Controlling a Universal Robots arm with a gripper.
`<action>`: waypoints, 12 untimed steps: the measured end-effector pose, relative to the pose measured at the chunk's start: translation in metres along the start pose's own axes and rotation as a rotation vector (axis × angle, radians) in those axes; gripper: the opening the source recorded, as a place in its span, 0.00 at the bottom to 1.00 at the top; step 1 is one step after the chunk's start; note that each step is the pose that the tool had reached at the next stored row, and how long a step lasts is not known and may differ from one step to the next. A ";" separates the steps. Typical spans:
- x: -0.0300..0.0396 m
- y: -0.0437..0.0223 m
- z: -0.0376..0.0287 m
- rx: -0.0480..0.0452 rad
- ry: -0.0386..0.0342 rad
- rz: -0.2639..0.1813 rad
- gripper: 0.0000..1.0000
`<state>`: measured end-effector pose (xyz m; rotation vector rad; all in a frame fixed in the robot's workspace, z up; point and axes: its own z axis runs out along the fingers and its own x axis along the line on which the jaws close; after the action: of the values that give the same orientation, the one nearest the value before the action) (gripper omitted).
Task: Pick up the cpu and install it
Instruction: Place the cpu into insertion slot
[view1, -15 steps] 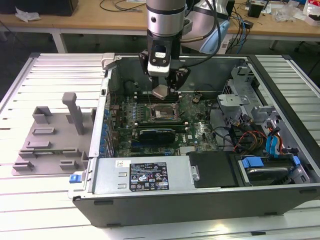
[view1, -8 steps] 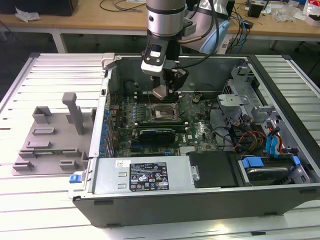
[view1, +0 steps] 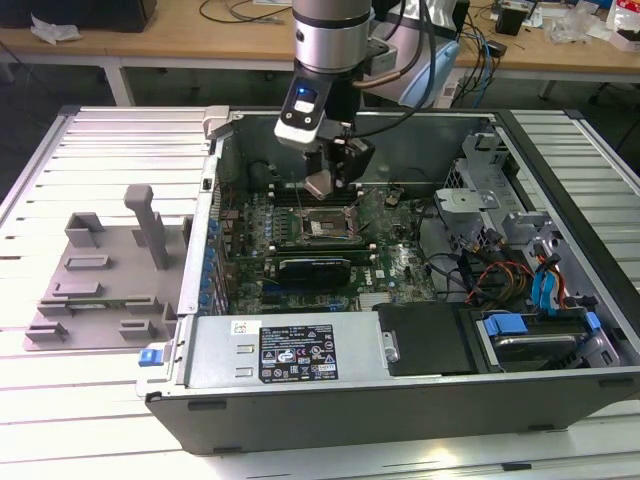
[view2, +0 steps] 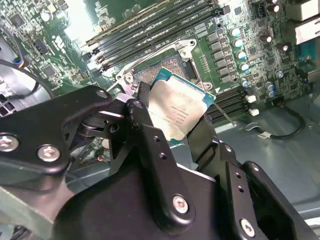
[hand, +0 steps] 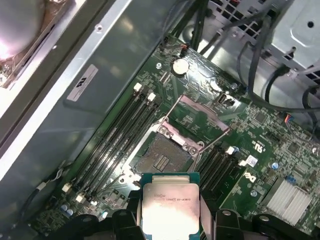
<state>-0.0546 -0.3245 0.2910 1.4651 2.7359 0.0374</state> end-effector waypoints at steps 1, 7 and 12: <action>0.0000 0.0000 0.0000 0.0004 -0.0006 0.016 0.55; 0.0000 0.0000 0.0000 0.0019 -0.0034 0.088 0.55; 0.0000 0.0000 0.0002 0.0035 -0.0061 0.157 0.55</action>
<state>-0.0546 -0.3245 0.2908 1.6750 2.6107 0.0327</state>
